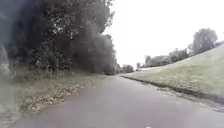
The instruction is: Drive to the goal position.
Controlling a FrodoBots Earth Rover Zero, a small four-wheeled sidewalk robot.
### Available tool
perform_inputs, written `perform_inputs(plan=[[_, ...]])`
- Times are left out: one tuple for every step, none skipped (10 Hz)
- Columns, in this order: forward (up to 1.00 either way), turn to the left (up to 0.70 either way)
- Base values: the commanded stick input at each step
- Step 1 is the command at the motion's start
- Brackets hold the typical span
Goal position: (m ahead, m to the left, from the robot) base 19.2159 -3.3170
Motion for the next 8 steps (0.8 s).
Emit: perform_inputs(plan=[[0.45, 0.0], [0.45, 0.0], [0.45, 0.0], [0.45, 0.0], [0.45, 0.0], [0.45, 0.0], [0.45, 0.0], [0.45, 0.0]])
